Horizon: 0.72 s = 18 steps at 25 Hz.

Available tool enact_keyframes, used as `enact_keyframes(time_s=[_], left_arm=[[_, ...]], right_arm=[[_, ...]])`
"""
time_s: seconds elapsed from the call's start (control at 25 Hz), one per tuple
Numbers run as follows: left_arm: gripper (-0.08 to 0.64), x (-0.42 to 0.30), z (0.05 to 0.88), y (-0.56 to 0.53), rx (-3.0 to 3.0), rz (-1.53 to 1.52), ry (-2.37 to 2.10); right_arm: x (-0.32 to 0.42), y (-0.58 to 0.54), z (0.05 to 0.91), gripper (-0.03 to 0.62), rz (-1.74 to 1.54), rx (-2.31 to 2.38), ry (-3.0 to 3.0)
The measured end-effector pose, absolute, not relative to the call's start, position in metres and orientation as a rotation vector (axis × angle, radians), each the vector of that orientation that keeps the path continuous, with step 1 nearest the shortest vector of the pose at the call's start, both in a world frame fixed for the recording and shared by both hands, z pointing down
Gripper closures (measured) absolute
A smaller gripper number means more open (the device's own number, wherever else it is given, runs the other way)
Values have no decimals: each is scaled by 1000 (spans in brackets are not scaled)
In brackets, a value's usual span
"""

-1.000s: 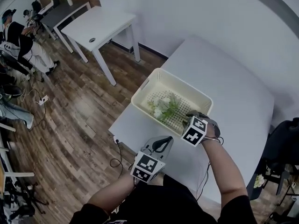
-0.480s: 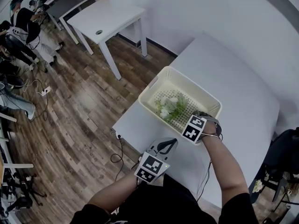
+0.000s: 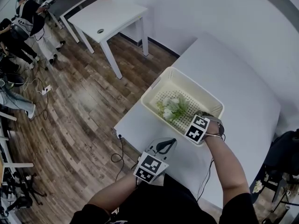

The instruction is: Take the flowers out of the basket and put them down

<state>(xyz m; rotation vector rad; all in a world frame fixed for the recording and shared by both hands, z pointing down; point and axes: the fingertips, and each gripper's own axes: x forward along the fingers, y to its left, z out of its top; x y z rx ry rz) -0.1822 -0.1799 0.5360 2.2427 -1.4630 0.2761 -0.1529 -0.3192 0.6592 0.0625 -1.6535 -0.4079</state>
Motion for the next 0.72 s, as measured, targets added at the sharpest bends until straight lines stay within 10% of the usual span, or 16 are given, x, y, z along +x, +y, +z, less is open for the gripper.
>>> enact_keyframes(time_s=[0.72], left_arm=[[554, -187, 513, -158, 2316, 271, -1444]], right_arm=[[-161, -308, 571, 572, -259, 392, -2001]])
